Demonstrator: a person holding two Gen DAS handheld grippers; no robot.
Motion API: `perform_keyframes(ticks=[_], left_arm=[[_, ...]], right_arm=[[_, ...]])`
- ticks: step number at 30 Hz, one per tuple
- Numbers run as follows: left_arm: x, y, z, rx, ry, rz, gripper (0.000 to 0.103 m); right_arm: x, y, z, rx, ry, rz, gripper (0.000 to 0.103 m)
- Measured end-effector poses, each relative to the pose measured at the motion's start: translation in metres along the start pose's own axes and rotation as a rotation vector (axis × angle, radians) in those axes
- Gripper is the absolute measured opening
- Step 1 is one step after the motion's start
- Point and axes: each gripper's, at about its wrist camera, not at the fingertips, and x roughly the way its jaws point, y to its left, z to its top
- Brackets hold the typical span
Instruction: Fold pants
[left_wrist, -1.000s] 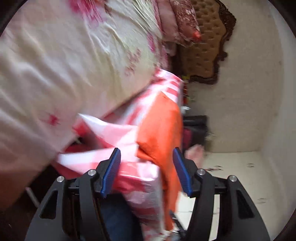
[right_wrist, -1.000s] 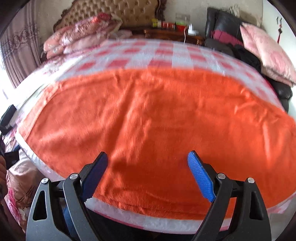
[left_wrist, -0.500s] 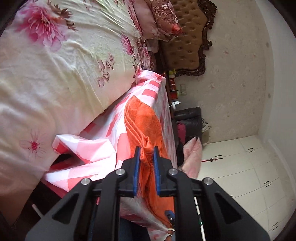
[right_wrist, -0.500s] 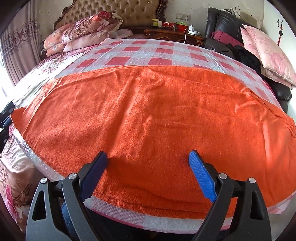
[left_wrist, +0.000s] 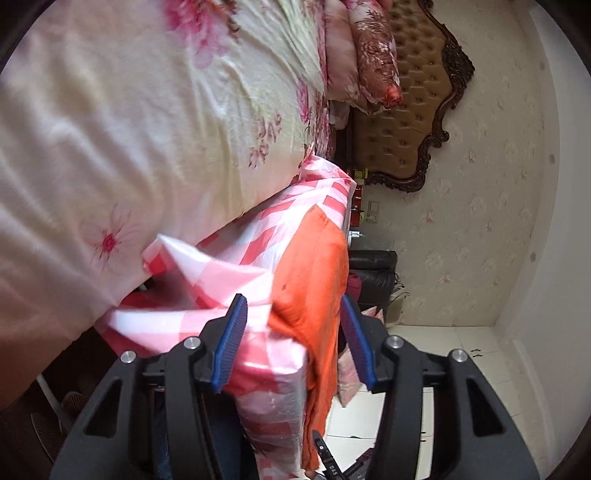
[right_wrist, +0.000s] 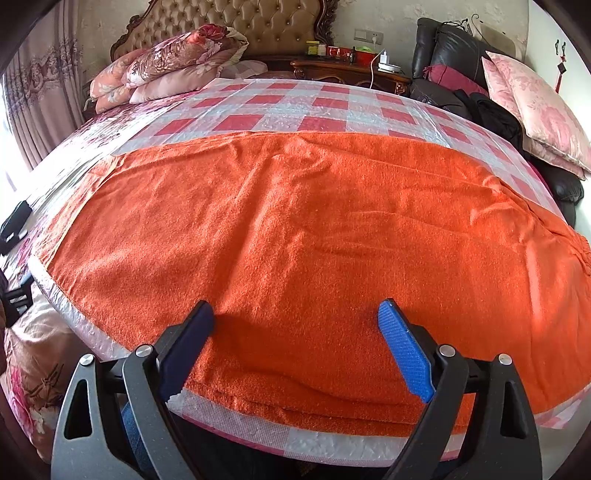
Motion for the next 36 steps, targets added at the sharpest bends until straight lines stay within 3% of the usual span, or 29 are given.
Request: perform_keyframes(ticks=[4,6,8,11,15,20,24,25,28,30,31,34,36], left_arm=[[0.013,0.007,-0.004,-0.027,0.055,-0.047,0.050],[0.015,0.003,-0.003,-0.019,0.044,-0.058,0.050],[0.019,-0.006,-0.001,-0.007,0.055,-0.072,0.043],[0.023,-0.022,0.003,0.049,0.053,-0.025,0.019],[0.016,-0.058,-0.001,0.192,-0.034,0.143,0.012],[0.021,-0.124,-0.029,0.490,-0.140,0.424,0.010],[0.049,-0.170,-0.065,0.777,-0.211,0.718,0.009],[0.063,-0.185,-0.082,0.892,-0.242,0.821,0.009],[0.102,-0.213,-0.139,1.217,-0.299,0.975,0.009],[0.128,-0.225,-0.185,1.435,-0.321,1.013,0.009],[0.144,-0.225,-0.218,1.571,-0.307,0.989,0.009],[0.176,-0.202,-0.297,1.871,-0.215,0.904,0.009],[0.190,-0.173,-0.333,1.968,-0.122,0.854,0.009]], right_arm=[[0.000,0.000,0.000,0.000,0.000,0.000,0.088],[0.000,0.000,0.000,0.000,0.001,0.000,0.088],[0.000,0.000,0.000,0.000,0.001,0.000,0.088],[0.000,0.000,0.000,0.001,0.001,0.000,0.088],[0.000,0.000,0.000,0.000,0.004,0.001,0.089],[0.000,-0.001,0.000,-0.001,0.005,0.004,0.089],[0.000,-0.001,0.001,-0.004,0.009,0.011,0.089],[0.000,-0.001,0.001,-0.004,0.012,0.013,0.089],[0.000,-0.002,0.003,-0.003,0.026,0.016,0.089],[-0.002,-0.004,0.004,0.010,0.044,0.020,0.089],[-0.005,-0.011,0.004,0.049,0.042,0.026,0.089],[-0.016,-0.048,0.005,0.242,0.038,0.072,0.089],[-0.022,-0.072,0.007,0.339,0.031,0.115,0.089]])
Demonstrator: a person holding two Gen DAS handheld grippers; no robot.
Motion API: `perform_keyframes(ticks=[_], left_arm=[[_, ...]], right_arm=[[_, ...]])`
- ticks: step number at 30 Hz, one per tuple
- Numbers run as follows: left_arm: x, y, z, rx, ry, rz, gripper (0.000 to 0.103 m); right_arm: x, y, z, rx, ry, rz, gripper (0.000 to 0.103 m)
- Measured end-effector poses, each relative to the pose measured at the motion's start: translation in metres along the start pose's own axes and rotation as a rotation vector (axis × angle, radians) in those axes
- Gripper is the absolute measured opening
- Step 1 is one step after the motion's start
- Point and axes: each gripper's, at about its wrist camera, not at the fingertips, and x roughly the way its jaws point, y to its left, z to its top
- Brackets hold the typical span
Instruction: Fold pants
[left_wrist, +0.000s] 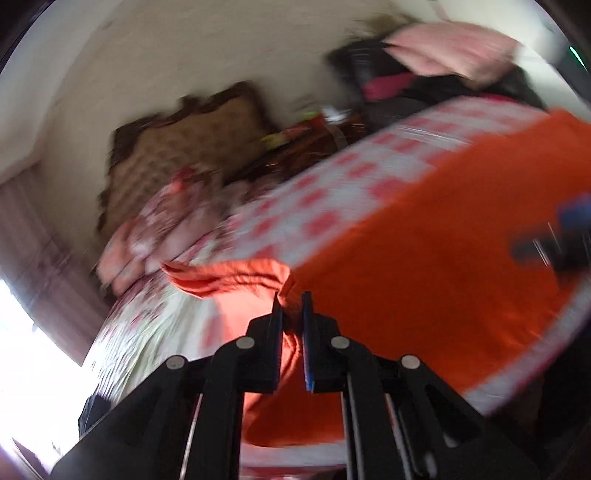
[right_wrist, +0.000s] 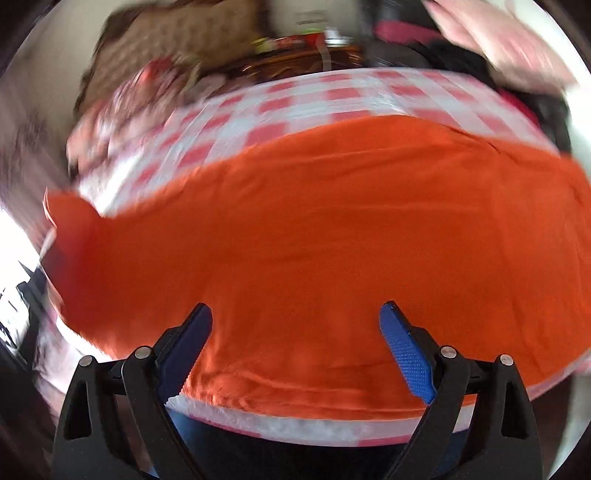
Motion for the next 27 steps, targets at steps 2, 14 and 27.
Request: perform_keyframes(ticks=[2,14,27], left_arm=[[0.000,-0.038,-0.010,0.068,-0.010,-0.035,0.009],[-0.004,-0.023,-0.021,-0.063,-0.046,-0.061,0.009],[-0.025,-0.015,-0.017,-0.088,-0.085,-0.075,0.009]], right_arm=[[-0.012,-0.018,0.012,0.055,-0.009,0.051,0.089],[0.029,0.018,0.059,0.125,0.324,0.434,0.089],[0.100,0.126,0.085,-0.070,0.379,0.330,0.071]])
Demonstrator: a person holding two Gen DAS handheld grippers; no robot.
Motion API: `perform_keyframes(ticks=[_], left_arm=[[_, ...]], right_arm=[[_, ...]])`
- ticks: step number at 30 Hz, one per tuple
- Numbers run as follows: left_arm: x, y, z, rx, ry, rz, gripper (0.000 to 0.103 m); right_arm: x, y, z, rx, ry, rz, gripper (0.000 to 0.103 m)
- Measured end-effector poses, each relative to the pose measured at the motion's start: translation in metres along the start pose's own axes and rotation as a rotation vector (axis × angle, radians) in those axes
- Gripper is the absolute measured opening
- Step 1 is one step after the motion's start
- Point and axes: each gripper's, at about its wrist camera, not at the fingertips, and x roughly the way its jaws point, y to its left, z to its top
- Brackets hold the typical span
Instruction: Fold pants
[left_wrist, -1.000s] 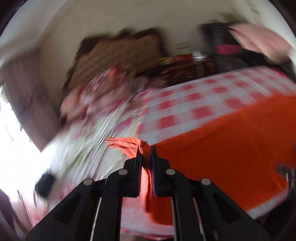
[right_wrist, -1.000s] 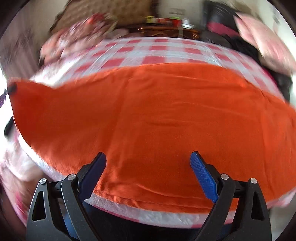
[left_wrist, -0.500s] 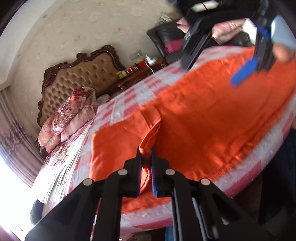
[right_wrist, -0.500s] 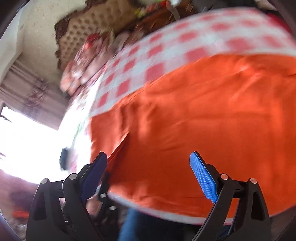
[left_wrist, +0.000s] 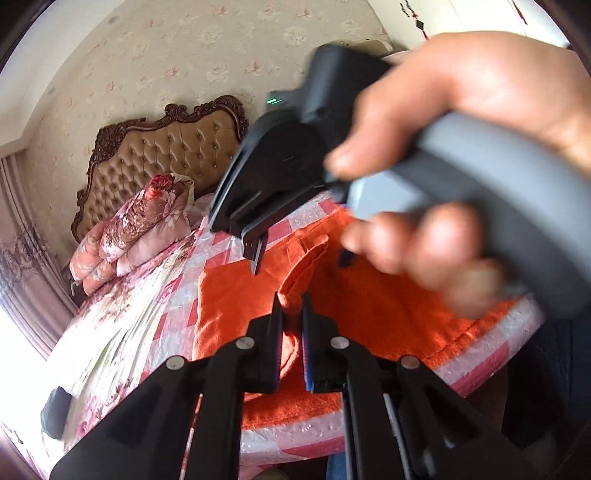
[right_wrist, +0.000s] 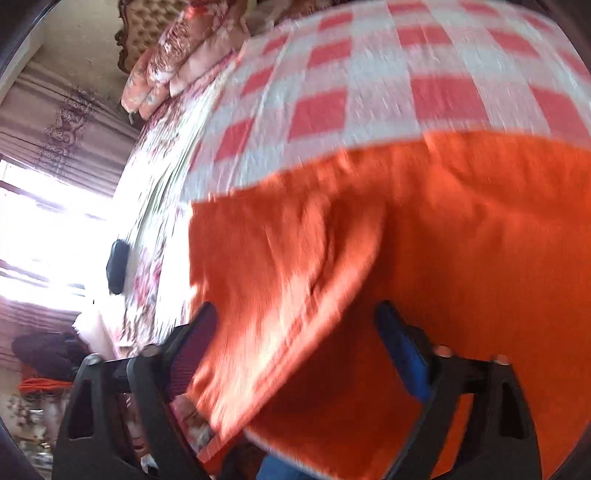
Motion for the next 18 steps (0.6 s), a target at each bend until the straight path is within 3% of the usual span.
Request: perform_keyframes(ticks=[2,3,4,10,14,18], left_arm=[[-0.001,-0.007,-0.001,0.021,0.001,-0.004,0.009],[-0.001,-0.012,-0.001,0.028,0.003,-0.009,0.009],[-0.002,-0.016,0.001,0.036,0.001,-0.011,0.009],[-0.003,-0.063,0.024,0.104,-0.050,-0.070,0.009],[0.007,-0.106,0.030,0.192,-0.052,-0.109,0.009],[0.015,-0.119,0.027,0.214,-0.030,-0.119,0.009]], right_arm=[[0.003,0.004,0.004,-0.023,-0.044,-0.013,0.026],[0.003,0.002,0.006,-0.032,-0.057,-0.025,0.012],[-0.001,-0.001,0.005,-0.036,-0.077,-0.020,0.006],[-0.046,-0.042,0.013,-0.023,-0.165,0.006,0.006],[-0.052,-0.080,0.012,0.038,-0.154,-0.025,0.006],[-0.049,-0.100,0.007,0.053,-0.141,-0.020,0.006]])
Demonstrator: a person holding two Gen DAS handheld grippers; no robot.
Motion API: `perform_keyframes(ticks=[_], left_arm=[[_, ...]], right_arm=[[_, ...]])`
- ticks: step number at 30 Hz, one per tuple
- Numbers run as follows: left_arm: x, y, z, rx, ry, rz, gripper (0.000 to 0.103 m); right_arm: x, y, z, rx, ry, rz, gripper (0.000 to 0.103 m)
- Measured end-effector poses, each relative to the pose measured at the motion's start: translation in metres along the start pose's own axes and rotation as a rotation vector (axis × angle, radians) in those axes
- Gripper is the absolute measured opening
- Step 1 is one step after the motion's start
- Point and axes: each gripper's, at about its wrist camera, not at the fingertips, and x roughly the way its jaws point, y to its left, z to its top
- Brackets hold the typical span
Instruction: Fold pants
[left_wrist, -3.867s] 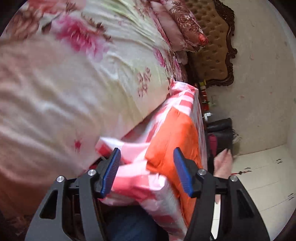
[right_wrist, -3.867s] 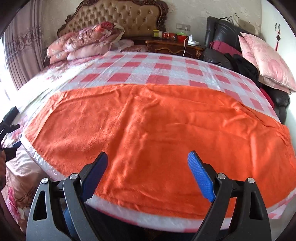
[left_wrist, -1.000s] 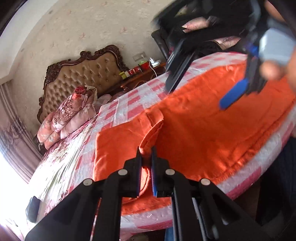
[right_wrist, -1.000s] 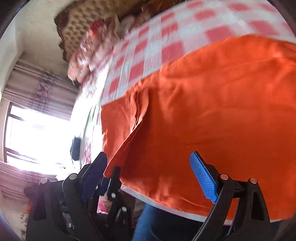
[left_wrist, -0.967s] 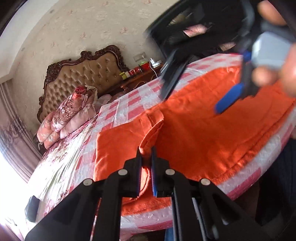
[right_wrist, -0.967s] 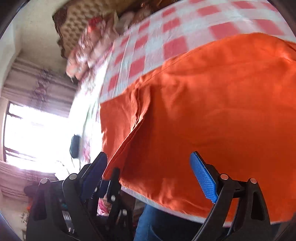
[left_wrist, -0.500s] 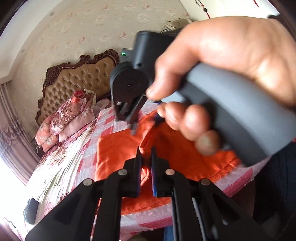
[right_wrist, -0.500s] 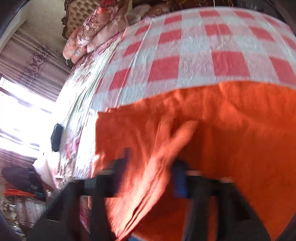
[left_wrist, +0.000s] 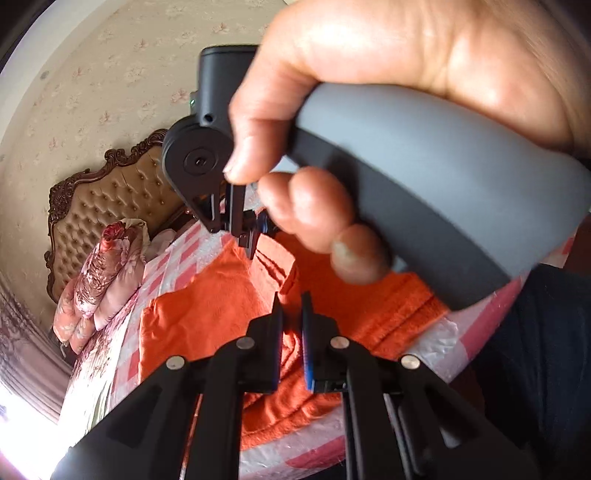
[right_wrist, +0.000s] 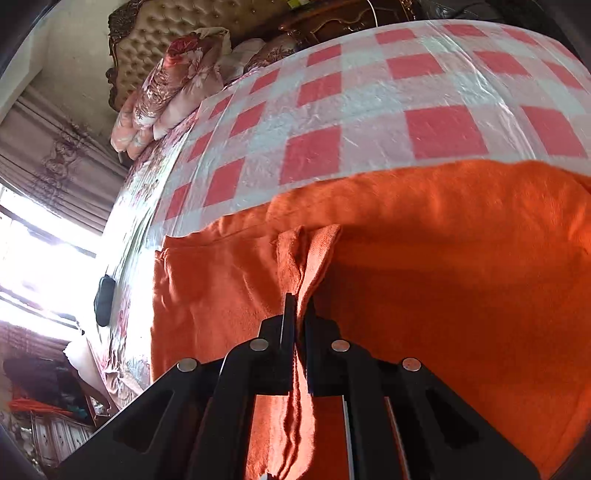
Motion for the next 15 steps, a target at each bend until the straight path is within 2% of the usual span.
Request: perform_keyframes(ticks=[7,8,11,13,15], left_arm=[[0.001,-0.010,-0.004,0.048,0.000,0.006,0.009],[0.001,-0.012,-0.005,0.053,0.002,0.003,0.009],[-0.003,-0.016,-0.010,0.055,0.000,0.002,0.009],[-0.003,-0.017,-0.010,0.063,0.008,-0.024,0.013],[-0.008,-0.017,-0.011,0.052,-0.006,-0.046,0.024]], right_arm=[[-0.008,-0.005,-0.009,-0.017,-0.011,-0.004,0.007],[-0.009,-0.006,-0.010,-0.014,-0.009,-0.014,0.015],[-0.009,-0.003,-0.007,-0.026,-0.008,-0.058,0.016],[-0.013,-0.007,-0.004,-0.015,-0.019,-0.090,0.017],[-0.021,-0.011,0.000,0.006,-0.054,-0.110,0.017]])
